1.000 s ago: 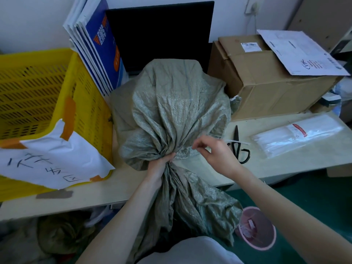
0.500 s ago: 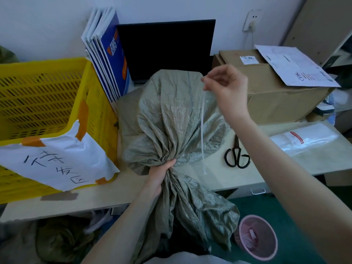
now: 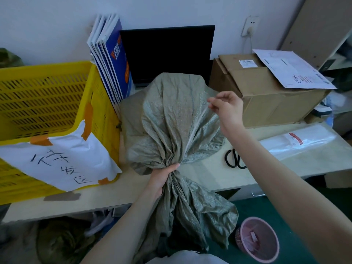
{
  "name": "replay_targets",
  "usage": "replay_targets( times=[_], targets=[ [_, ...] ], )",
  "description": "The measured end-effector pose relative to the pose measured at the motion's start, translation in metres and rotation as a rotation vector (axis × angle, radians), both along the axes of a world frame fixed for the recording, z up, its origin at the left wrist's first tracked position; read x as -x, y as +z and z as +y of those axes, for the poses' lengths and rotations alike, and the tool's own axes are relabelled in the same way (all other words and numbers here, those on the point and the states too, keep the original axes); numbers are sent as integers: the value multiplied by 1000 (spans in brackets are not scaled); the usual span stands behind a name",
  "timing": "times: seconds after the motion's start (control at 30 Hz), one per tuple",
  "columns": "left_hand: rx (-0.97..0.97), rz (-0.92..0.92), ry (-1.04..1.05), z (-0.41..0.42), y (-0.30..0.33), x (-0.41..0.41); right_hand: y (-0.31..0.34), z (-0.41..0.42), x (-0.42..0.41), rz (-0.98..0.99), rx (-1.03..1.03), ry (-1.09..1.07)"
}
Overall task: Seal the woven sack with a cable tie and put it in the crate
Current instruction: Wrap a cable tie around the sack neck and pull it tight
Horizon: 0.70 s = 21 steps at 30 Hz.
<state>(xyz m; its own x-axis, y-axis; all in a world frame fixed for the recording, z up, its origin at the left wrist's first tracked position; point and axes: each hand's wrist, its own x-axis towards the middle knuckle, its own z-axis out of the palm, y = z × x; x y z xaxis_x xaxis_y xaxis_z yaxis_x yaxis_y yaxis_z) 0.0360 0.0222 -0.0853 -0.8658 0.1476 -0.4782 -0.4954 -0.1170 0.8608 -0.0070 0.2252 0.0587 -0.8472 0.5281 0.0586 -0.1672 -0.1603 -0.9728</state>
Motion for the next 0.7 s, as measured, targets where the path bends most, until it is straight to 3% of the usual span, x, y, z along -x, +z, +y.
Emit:
replay_targets(
  times=[0.37, 0.57, 0.7],
  targets=[
    [178, -126, -233, -5, 8, 4, -17, 9, -6, -27, 288, -7],
    [239, -76, -208, 0, 7, 0, -26, 4, -10, -37, 297, -9],
    [151, -48, -132, 1, 11, -4, -27, 3, -17, -70, 133, -2]
  ],
)
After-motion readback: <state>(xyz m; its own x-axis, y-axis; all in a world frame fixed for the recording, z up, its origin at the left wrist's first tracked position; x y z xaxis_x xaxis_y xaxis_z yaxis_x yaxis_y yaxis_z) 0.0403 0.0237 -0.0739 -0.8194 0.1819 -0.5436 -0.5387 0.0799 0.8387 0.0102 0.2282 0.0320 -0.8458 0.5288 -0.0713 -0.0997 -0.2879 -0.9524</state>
